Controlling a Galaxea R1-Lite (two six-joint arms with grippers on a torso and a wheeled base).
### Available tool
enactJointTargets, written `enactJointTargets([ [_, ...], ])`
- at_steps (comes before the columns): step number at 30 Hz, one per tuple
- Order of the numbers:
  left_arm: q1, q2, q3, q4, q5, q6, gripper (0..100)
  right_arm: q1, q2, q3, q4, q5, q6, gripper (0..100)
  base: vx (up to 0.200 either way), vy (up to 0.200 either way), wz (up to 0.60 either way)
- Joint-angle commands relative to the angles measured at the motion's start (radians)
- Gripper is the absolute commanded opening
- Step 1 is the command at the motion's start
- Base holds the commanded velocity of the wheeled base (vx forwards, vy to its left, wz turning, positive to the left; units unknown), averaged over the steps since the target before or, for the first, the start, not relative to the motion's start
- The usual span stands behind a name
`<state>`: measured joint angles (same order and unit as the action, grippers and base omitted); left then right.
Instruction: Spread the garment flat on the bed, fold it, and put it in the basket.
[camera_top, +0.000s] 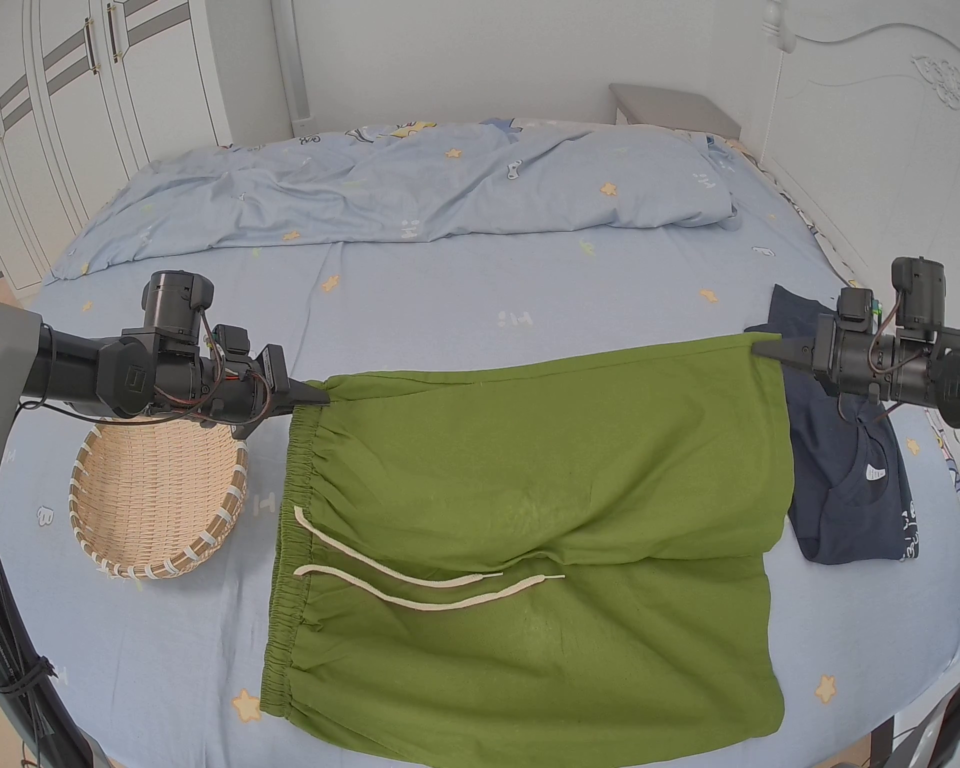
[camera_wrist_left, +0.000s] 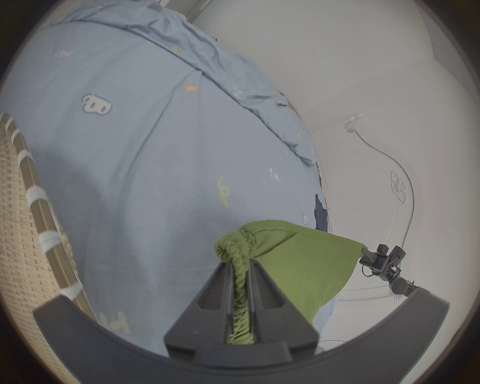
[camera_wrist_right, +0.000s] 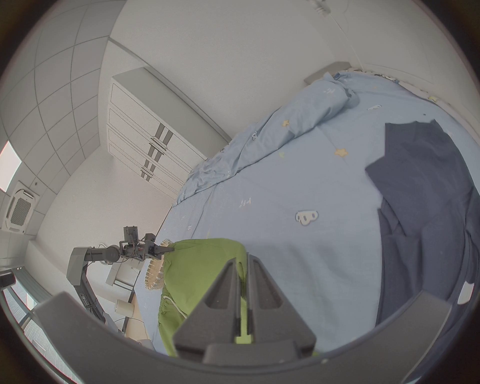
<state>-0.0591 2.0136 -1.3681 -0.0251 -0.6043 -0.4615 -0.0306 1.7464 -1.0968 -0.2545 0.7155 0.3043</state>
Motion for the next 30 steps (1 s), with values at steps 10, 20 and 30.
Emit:
enactJointTargets([
  [10, 0.048, 0.004, 0.003, -0.110, 0.003, -0.002, 0, 0.054, 0.283, -0.436, 0.242, -0.297, -0.165, 0, 0.000, 0.000, 0.00],
  [20, 0.051, 0.062, -0.012, -0.193, 0.004, -0.002, 0, 0.058, 0.380, -0.563, 0.235, -0.303, -0.160, 0, 0.000, 0.000, 0.00],
  [30, 0.084, 0.122, -0.072, -0.203, 0.004, -0.005, 0, 0.086, 0.487, -0.690, 0.244, -0.320, -0.155, 0, 0.000, 0.000, 0.00],
])
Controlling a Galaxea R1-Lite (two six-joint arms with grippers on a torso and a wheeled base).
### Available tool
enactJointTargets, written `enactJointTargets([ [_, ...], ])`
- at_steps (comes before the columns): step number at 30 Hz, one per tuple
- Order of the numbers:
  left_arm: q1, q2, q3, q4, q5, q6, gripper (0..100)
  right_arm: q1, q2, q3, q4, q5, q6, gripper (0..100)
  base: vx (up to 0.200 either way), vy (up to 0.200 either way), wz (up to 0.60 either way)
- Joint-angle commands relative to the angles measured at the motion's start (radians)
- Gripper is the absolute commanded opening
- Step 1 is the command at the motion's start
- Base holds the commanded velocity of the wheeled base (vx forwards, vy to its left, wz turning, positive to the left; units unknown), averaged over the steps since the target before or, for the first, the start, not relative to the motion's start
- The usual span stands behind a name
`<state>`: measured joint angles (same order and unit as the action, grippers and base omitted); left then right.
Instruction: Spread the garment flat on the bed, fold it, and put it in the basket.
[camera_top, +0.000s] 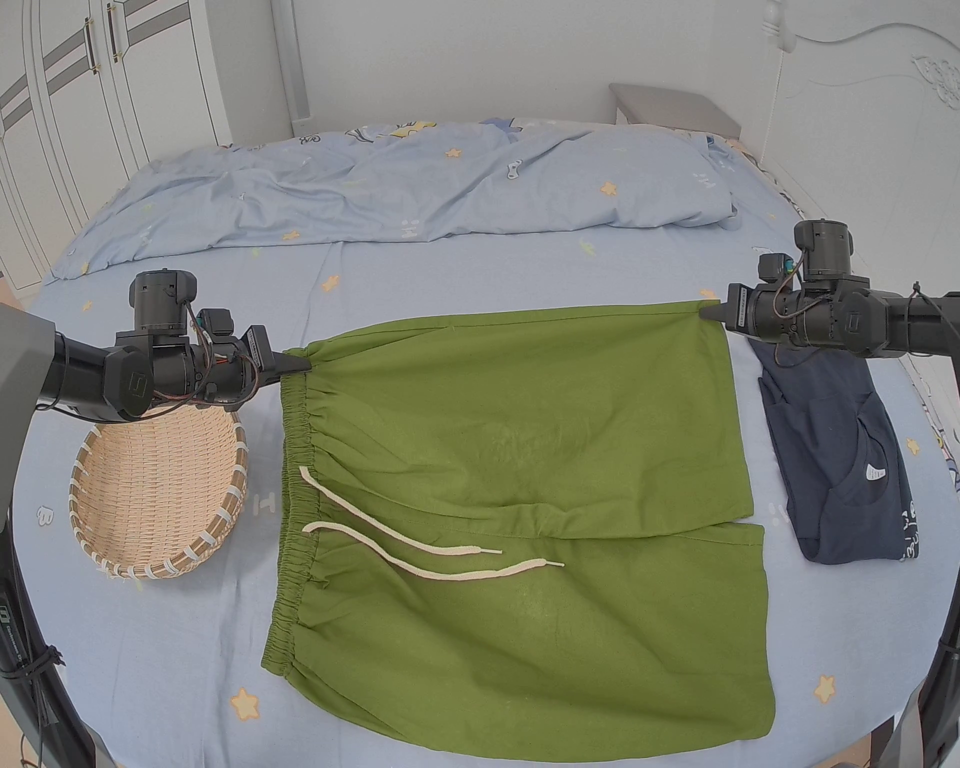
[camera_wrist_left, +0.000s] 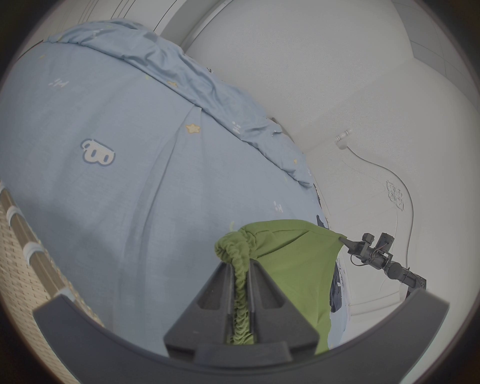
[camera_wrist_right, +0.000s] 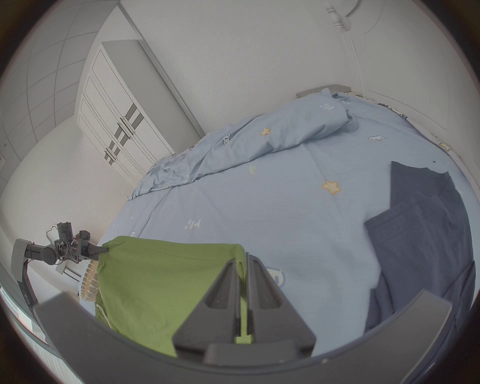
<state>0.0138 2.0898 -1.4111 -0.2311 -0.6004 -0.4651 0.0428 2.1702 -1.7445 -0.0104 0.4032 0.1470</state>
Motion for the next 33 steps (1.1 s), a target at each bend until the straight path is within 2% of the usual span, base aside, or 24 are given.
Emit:
enactJointTargets([
  [1, 0.011, 0.056, -0.034, 0.003, 0.001, -0.001, 0, 0.014, 0.072, -0.044, 0.000, -0.012, 0.003, 0, 0.000, 0.000, 0.00],
  [8, 0.003, 0.079, -0.039, -0.001, 0.001, -0.001, 0, 0.016, 0.085, -0.041, 0.000, -0.015, 0.003, 0, 0.000, 0.000, 0.00],
  [9, 0.003, 0.079, -0.039, -0.001, 0.001, -0.001, 100, 0.016, 0.085, -0.041, 0.000, -0.015, 0.003, 100, 0.000, 0.000, 0.00],
  [18, -0.006, 0.070, -0.031, -0.004, 0.002, 0.003, 100, 0.022, 0.095, -0.026, 0.000, -0.017, 0.037, 100, 0.000, 0.000, 0.00],
  [23, -0.015, 0.007, -0.003, 0.003, 0.002, 0.000, 100, 0.016, 0.043, 0.029, -0.005, -0.015, 0.046, 100, 0.000, 0.000, 0.00],
  [25, -0.021, -0.074, 0.058, -0.001, 0.002, 0.002, 100, 0.011, -0.043, 0.103, 0.003, -0.043, 0.092, 100, 0.000, 0.000, 0.00],
  [27, -0.040, -0.183, 0.162, -0.002, 0.004, 0.002, 100, 0.016, -0.142, 0.229, -0.006, -0.115, 0.169, 100, 0.000, 0.000, 0.00],
  [28, -0.048, -0.224, 0.210, -0.002, 0.004, 0.003, 100, 0.019, -0.198, 0.306, -0.013, -0.122, 0.194, 100, 0.000, 0.000, 0.00],
  [29, -0.048, -0.224, 0.210, -0.002, 0.004, 0.003, 100, 0.019, -0.198, 0.306, -0.013, -0.122, 0.194, 100, 0.000, 0.000, 0.00],
  [30, -0.066, -0.292, 0.302, -0.002, 0.004, -0.001, 100, 0.019, -0.273, 0.433, -0.025, -0.122, 0.200, 100, 0.000, 0.000, 0.00],
  [33, -0.075, -0.399, 0.468, 0.003, -0.009, -0.013, 100, 0.023, -0.385, 0.655, -0.098, -0.124, 0.206, 100, 0.000, 0.000, 0.00],
])
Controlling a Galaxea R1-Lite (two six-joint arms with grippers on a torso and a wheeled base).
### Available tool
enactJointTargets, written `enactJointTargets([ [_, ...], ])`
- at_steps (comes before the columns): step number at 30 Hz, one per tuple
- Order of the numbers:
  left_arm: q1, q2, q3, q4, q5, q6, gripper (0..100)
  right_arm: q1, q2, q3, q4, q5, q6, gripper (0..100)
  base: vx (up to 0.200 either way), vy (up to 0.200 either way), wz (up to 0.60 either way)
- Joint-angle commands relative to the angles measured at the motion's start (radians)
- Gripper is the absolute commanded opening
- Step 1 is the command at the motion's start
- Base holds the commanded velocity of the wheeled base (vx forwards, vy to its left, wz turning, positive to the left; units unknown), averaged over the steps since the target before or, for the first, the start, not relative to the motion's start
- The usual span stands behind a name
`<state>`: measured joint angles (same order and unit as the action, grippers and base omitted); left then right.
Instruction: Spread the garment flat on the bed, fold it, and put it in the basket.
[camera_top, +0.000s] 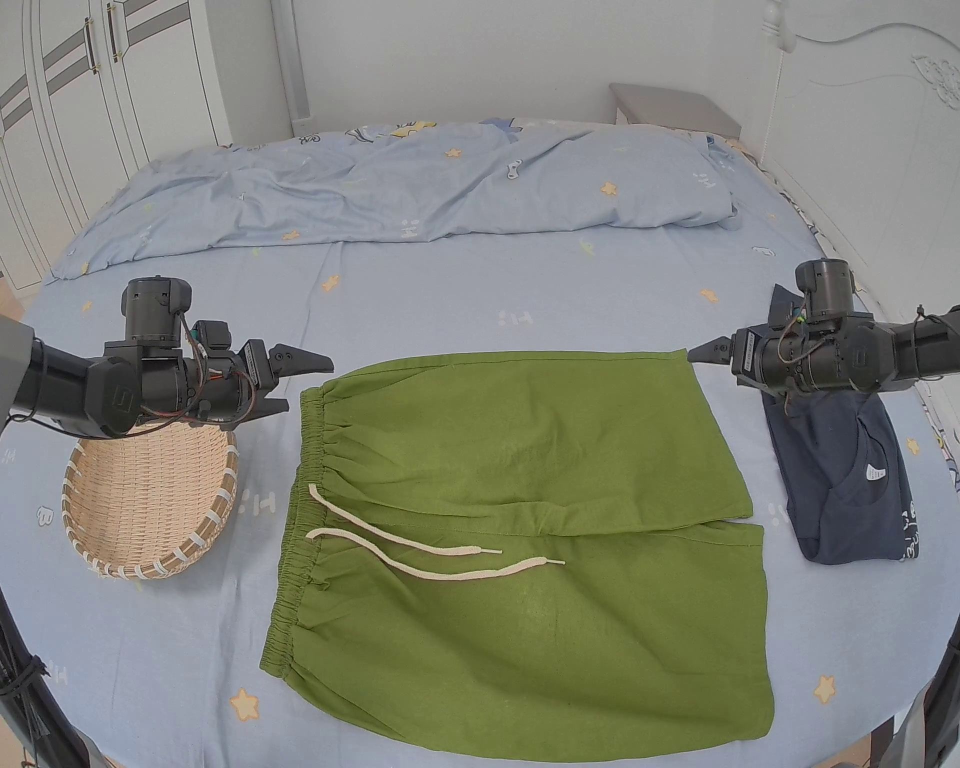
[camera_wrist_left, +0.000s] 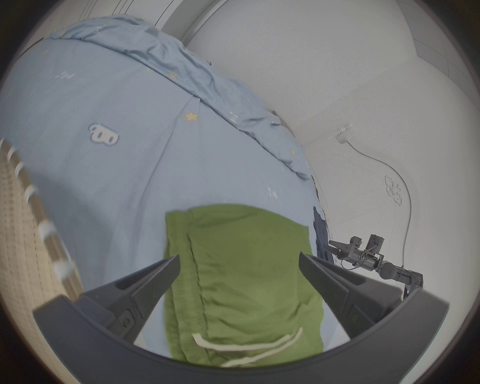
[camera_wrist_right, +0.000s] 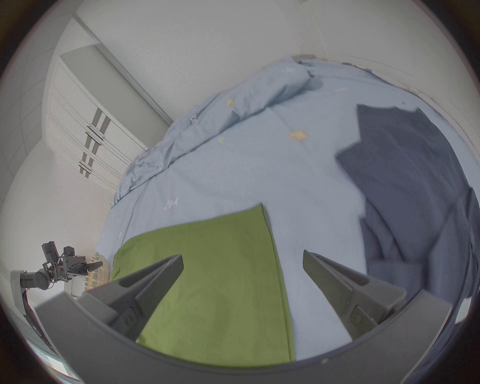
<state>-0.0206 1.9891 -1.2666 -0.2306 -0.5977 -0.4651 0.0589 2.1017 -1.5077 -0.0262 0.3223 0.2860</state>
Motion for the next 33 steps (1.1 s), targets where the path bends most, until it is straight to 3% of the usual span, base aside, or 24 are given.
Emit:
enactJointTargets([
  [1, -0.041, -0.326, 0.392, -0.003, -0.013, -0.017, 100, 0.009, -0.350, 0.498, -0.126, -0.045, 0.070, 100, 0.000, 0.000, 0.00],
  [9, -0.007, -0.414, 0.823, -0.067, -0.054, -0.015, 100, 0.036, -0.528, 0.982, -0.439, -0.045, 0.102, 100, 0.000, 0.000, 0.00],
  [14, -0.005, -0.443, 1.053, -0.214, -0.096, -0.004, 100, 0.079, -0.626, 1.129, -0.454, -0.046, 0.107, 100, 0.000, 0.000, 0.00],
  [22, -0.007, -0.435, 1.231, -0.423, -0.097, 0.031, 100, 0.107, -0.701, 1.172, -0.446, -0.049, 0.110, 100, 0.000, 0.000, 0.00],
  [31, 0.025, -0.363, 1.251, -0.443, -0.096, 0.137, 100, 0.122, -0.703, 1.175, -0.446, -0.049, 0.110, 100, 0.000, 0.000, 0.00],
  [33, 0.065, -0.351, 1.248, -0.444, -0.096, 0.191, 100, 0.134, -0.703, 1.178, -0.446, -0.051, 0.110, 100, 0.000, 0.000, 0.00],
])
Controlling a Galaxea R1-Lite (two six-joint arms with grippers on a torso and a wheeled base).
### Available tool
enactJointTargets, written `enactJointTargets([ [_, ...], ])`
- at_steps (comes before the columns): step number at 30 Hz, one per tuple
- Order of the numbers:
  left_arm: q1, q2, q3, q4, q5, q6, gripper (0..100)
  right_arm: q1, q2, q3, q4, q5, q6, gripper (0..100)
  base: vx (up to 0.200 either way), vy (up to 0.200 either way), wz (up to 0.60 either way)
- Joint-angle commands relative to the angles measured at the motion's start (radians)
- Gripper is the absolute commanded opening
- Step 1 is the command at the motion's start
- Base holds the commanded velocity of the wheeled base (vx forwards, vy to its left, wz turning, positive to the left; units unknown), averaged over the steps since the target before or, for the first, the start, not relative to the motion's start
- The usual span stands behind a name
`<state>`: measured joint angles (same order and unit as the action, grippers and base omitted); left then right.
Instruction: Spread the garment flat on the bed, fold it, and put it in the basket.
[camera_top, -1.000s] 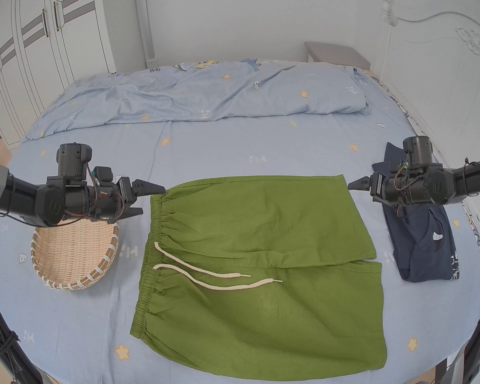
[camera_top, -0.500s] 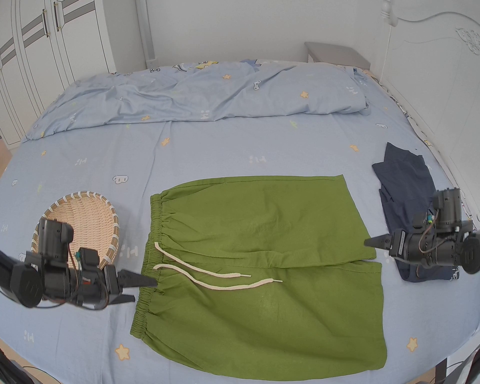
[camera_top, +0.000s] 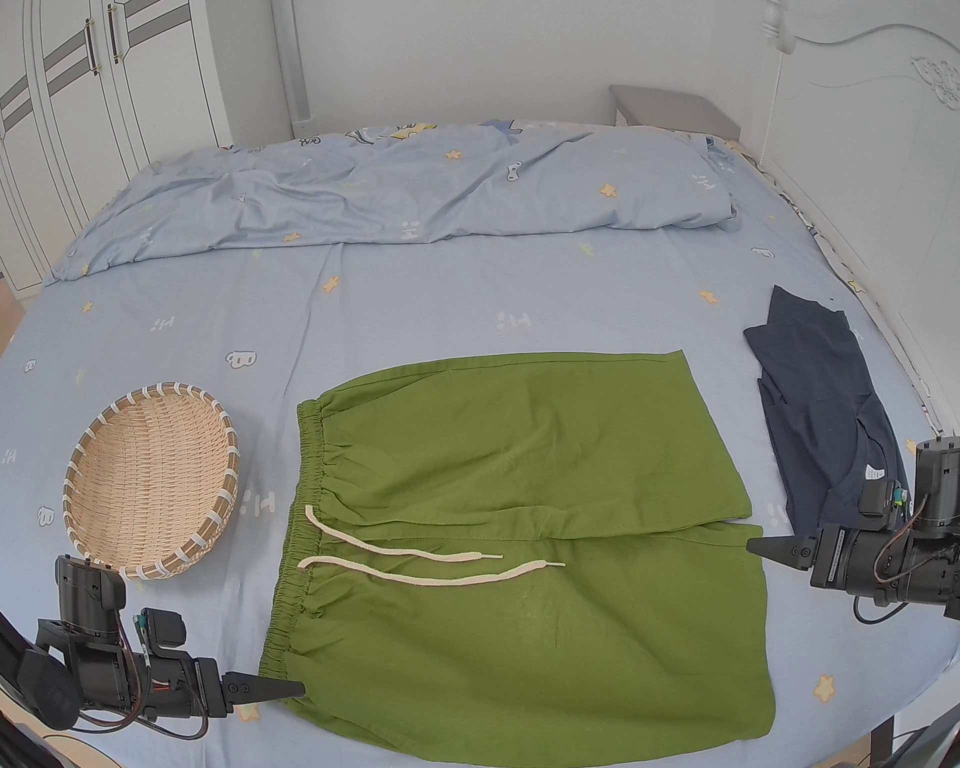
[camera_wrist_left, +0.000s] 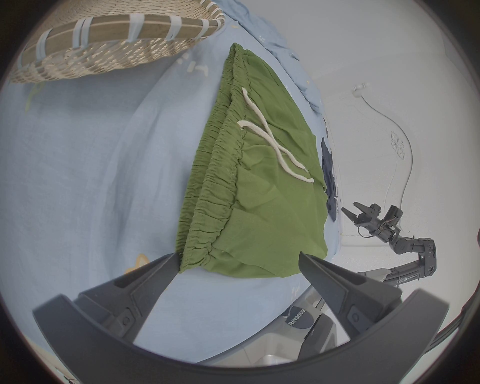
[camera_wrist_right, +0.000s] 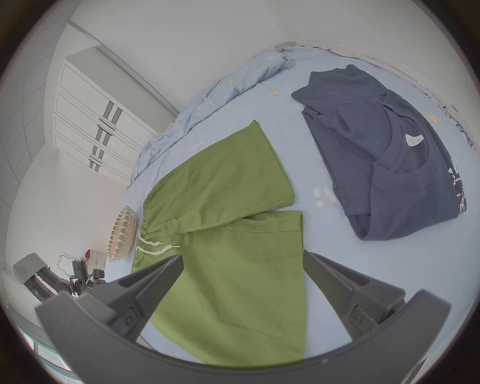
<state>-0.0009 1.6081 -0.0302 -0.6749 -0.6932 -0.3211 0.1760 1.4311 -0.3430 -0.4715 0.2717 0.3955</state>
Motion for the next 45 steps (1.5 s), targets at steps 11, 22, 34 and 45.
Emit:
enactJointTargets([
  [11, 0.065, 0.112, 0.015, -0.026, -0.005, 0.099, 100, 0.022, -0.031, 0.019, -0.003, 0.001, 0.000, 100, 0.000, 0.000, 0.00],
  [22, 0.056, 0.233, 0.001, -0.164, -0.065, 0.073, 100, 0.022, -0.031, 0.021, -0.004, 0.001, 0.000, 100, 0.000, 0.000, 0.00],
  [34, 0.048, 0.282, 0.030, -0.290, -0.066, 0.060, 100, 0.020, -0.029, 0.021, -0.004, 0.001, 0.000, 100, 0.000, 0.000, 0.00],
  [45, 0.059, 0.254, 0.030, -0.259, -0.123, 0.054, 0, 0.019, -0.029, 0.022, -0.003, 0.000, 0.000, 100, 0.000, 0.000, 0.00],
])
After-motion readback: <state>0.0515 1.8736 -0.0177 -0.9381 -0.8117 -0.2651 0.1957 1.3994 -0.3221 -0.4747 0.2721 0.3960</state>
